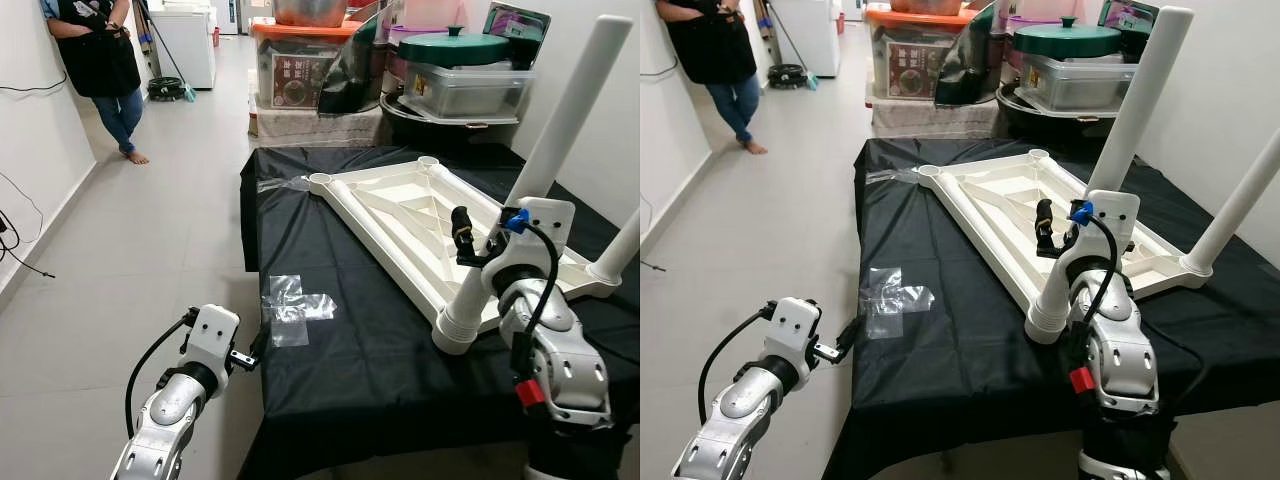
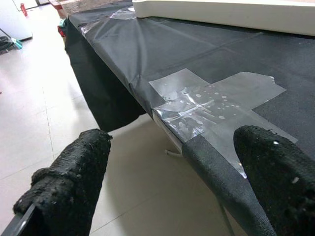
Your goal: Building children table
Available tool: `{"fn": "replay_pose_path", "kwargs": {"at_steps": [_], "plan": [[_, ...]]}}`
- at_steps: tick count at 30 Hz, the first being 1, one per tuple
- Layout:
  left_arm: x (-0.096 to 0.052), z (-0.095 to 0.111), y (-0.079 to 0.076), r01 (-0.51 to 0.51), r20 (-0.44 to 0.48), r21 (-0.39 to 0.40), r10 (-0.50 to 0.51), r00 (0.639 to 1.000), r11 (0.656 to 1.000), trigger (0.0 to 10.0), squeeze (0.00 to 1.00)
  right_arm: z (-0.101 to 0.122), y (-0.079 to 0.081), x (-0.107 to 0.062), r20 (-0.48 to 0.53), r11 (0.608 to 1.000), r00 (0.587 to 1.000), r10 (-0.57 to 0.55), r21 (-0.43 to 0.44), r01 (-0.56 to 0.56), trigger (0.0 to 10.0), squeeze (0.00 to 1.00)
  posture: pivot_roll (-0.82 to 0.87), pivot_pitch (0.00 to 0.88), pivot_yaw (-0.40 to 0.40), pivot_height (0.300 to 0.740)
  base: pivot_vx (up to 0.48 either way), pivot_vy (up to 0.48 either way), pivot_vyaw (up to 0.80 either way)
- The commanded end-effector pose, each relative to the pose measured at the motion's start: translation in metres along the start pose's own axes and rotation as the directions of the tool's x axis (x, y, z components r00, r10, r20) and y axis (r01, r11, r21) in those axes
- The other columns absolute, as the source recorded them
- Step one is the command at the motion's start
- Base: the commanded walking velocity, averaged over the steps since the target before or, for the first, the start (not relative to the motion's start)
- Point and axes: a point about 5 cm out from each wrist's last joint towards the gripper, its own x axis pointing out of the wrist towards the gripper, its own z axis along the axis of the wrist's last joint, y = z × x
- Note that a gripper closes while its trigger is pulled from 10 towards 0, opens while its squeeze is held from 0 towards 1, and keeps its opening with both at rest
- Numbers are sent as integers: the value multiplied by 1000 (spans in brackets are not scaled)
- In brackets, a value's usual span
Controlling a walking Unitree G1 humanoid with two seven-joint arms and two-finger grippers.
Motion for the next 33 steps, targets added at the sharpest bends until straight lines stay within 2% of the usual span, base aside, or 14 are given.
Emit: {"fn": "replay_pose_path", "kwargs": {"at_steps": [1,12,33], "plan": [[1,-4,-3,19,-13,2,-19,1000,1000,10000,0,7,0,-1,0,999,999,50,7,-50,10000,0,14,0,-44,740,0,0,0],[1,-3,-2,20,-12,5,-20,1000,1000,10000,0,13,-13,3,-12,994,995,101,-27,-101,10000,0,16,0,-45,740,0,0,0],[2,-2,-2,36,-10,8,-36,999,999,10000,0,8,-28,0,-30,973,972,233,7,-233,10000,0,15,0,-34,740,0,0,0]]}}
